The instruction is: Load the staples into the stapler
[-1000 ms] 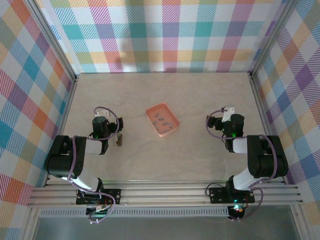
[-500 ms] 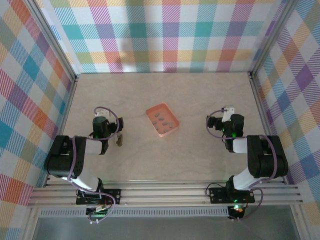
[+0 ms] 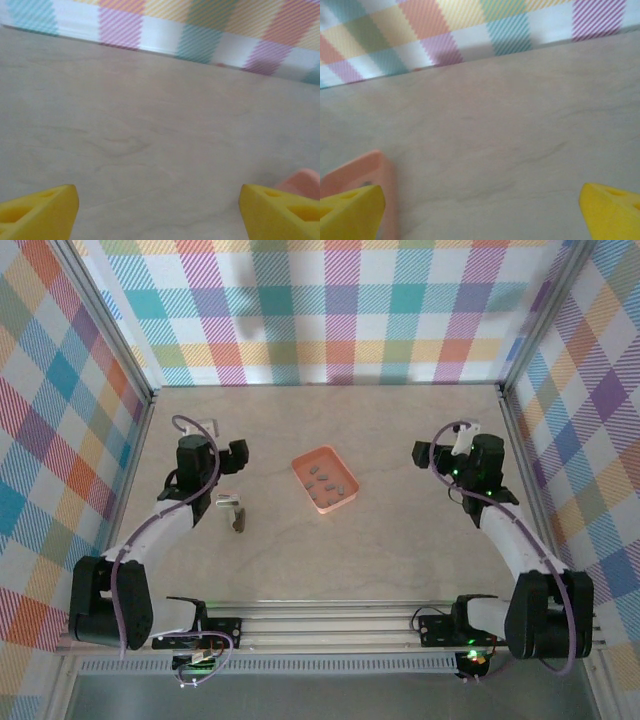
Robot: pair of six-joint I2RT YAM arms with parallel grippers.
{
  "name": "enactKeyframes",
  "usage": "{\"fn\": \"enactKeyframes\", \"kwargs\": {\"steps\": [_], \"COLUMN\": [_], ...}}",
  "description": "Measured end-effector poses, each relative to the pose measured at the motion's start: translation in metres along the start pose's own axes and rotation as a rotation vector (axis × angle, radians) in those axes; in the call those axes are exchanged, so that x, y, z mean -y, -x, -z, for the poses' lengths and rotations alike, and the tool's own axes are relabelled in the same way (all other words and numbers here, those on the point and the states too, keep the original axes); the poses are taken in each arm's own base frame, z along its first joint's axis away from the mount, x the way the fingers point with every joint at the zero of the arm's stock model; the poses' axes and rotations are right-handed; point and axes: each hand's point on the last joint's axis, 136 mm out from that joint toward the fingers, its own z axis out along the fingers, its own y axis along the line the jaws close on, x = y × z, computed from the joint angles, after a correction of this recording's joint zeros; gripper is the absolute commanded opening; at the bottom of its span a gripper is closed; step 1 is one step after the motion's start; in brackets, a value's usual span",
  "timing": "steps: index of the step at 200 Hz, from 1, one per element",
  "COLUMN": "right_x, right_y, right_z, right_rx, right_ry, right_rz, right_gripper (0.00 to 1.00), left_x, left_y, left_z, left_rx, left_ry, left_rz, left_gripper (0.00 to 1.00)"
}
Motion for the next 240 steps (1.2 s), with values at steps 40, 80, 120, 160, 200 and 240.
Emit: {"fn": "enactKeyframes", "kwargs": {"steps": [40,80,120,160,200,240], "right_x": [-0.051,-0.079,-0.081,-0.084,-0.084,-0.08], "right_y": [-0.042,-0.083,-0.101,-0.092,-0.094,-0.097], "right_z": [0.017,0.029,0.032,0.038,0.039,0.041], "right_rx": [-0.137,-0.247,-0.302,-0.27,-0.276,-0.283], "right_ry": [0.166,0.247,0.259,0.275,0.271,0.246], "right_rz": [-0.185,-0.301,-0.385,-0.39,-0.395,-0.398], "right_gripper": [0.99,0.99,0.99,0.99,0.99,0.99], "left_x": [0.067,0.101,0.124,0.152,0.169,0.204], "left_y": [-0.044,-0.109,-0.143,-0.148,-0.148,-0.134], "left_z": [0.008,-0.014,-0.05,-0.077,-0.101,-0.112], "left_rx": [-0.218,-0.453,-0.579,-0.603,-0.614,-0.592], "left_ry": [-0.165,-0.202,-0.209,-0.241,-0.27,-0.344], "left_rz": [0.081,0.131,0.154,0.157,0.161,0.148], "left_gripper": [0.83,0.83,0.84,0.83,0.83,0.82]}}
